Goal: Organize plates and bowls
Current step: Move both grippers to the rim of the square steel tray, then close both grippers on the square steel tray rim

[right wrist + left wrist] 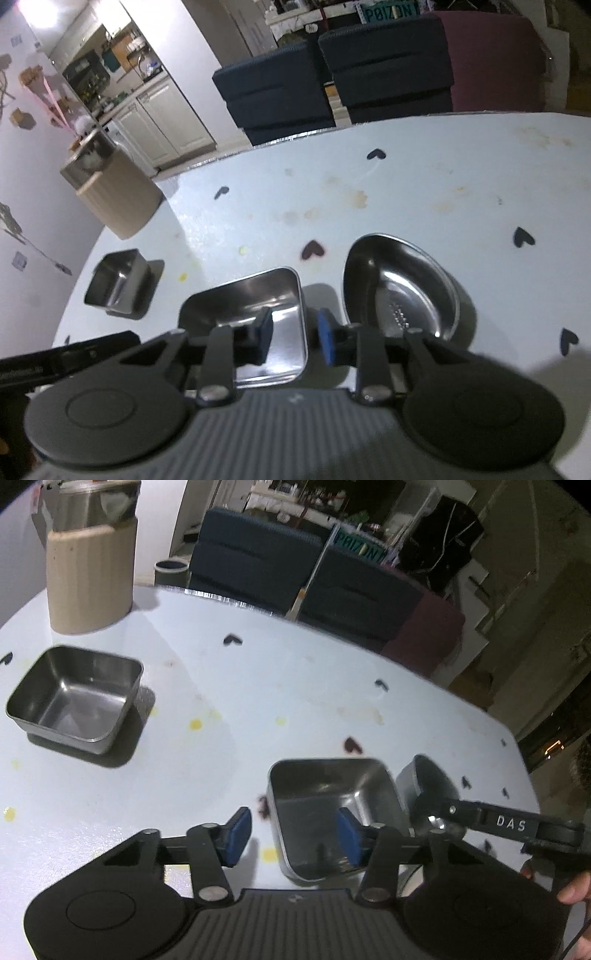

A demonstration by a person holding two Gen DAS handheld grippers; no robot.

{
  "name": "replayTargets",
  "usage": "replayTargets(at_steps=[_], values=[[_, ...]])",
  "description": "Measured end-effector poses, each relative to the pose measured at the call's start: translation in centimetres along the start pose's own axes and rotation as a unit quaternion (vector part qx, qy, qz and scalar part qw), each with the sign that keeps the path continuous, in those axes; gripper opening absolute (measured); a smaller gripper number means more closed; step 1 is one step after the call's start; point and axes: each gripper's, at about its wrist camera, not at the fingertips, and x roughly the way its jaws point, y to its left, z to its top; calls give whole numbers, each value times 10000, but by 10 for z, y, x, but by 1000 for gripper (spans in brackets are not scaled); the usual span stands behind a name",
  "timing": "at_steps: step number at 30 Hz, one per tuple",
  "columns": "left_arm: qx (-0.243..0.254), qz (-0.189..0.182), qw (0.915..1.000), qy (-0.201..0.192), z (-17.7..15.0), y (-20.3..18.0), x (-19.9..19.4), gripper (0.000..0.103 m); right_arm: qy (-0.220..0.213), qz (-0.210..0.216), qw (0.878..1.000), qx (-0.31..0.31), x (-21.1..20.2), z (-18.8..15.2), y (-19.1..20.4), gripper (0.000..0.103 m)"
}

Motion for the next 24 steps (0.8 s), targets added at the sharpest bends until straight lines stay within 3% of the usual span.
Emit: replayTargets(at_steps=[12, 15, 20, 24], values=[[-23, 201, 9992, 337, 4, 8, 31, 45, 405, -335, 9972, -531, 46, 4, 18, 33], [-63, 200, 9993, 314, 4, 9, 36, 42, 496, -359, 9965, -576, 52, 3, 15, 23], [-77, 164, 9989, 437, 2, 7, 46, 16, 525, -331, 9962, -606, 53, 3, 12, 12], [-75, 148, 9988, 464, 2, 6, 46, 11, 539, -357, 9956, -681, 51, 3, 12, 8]])
